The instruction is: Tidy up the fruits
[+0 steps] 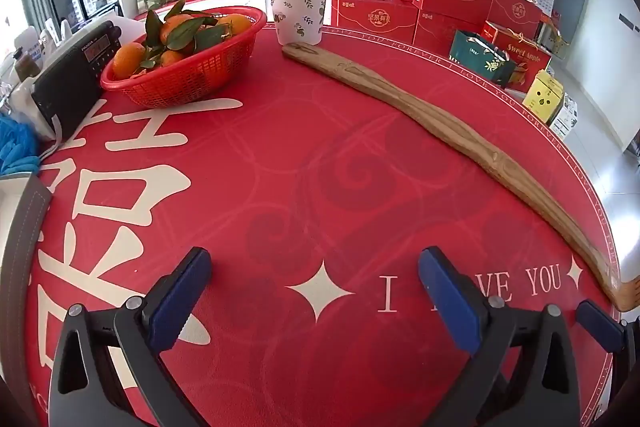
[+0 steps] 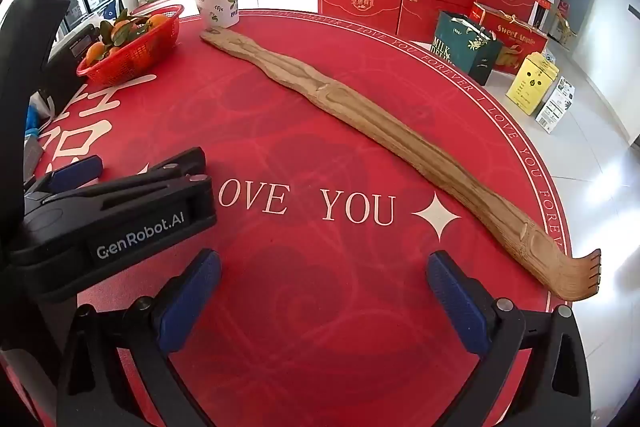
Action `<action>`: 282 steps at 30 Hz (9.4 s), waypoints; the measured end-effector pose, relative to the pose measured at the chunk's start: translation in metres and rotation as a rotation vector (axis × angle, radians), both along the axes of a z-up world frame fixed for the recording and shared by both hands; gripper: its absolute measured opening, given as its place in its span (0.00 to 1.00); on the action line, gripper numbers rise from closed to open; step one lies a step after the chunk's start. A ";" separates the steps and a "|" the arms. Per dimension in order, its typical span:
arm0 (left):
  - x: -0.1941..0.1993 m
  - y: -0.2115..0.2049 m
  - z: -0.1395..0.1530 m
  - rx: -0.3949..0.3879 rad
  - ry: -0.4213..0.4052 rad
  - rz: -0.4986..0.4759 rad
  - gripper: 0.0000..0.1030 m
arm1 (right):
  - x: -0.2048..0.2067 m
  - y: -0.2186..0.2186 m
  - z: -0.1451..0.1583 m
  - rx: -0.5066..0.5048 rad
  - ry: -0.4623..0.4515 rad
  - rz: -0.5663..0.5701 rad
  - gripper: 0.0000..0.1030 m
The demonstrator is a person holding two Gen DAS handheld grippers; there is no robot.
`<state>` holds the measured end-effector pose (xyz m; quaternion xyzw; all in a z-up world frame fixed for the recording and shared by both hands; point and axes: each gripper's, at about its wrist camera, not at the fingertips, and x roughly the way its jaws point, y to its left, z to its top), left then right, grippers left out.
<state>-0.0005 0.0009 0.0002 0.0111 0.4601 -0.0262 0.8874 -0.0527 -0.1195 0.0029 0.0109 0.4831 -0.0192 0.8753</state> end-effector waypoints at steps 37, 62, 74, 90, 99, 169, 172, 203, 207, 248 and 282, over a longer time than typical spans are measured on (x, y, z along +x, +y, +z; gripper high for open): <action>0.000 0.000 0.000 0.000 -0.001 0.000 1.00 | -0.001 0.002 0.000 0.002 0.006 -0.014 1.00; 0.000 0.000 0.000 0.000 -0.001 0.000 1.00 | -0.001 0.003 0.000 0.002 0.004 -0.018 1.00; 0.000 0.000 0.000 0.001 -0.001 0.000 1.00 | -0.001 0.002 0.000 0.002 0.002 -0.018 1.00; 0.000 0.000 0.000 0.000 -0.001 0.000 1.00 | -0.001 0.004 -0.001 0.001 -0.003 -0.014 1.00; 0.000 0.000 0.000 0.000 -0.001 0.000 1.00 | 0.000 0.005 -0.001 0.000 0.000 -0.021 1.00; -0.157 0.161 0.011 -0.013 -0.059 0.088 0.25 | -0.052 0.110 0.008 0.018 -0.101 0.435 0.25; -0.161 0.167 0.012 -0.025 -0.071 0.101 0.25 | -0.052 0.106 0.011 0.057 -0.113 0.418 0.25; -0.123 0.324 0.051 -0.006 -0.212 0.405 0.25 | -0.012 0.297 0.082 0.308 -0.164 0.689 0.25; -0.124 0.335 0.043 -0.002 -0.185 0.427 0.25 | -0.013 0.317 0.073 0.315 -0.139 0.735 0.25; -0.140 0.378 0.029 -0.042 -0.147 0.598 0.27 | -0.047 0.364 0.039 0.282 -0.070 0.924 0.25; -0.147 0.208 0.058 -0.026 -0.279 -0.023 0.83 | -0.013 0.163 0.061 0.251 -0.204 0.285 1.00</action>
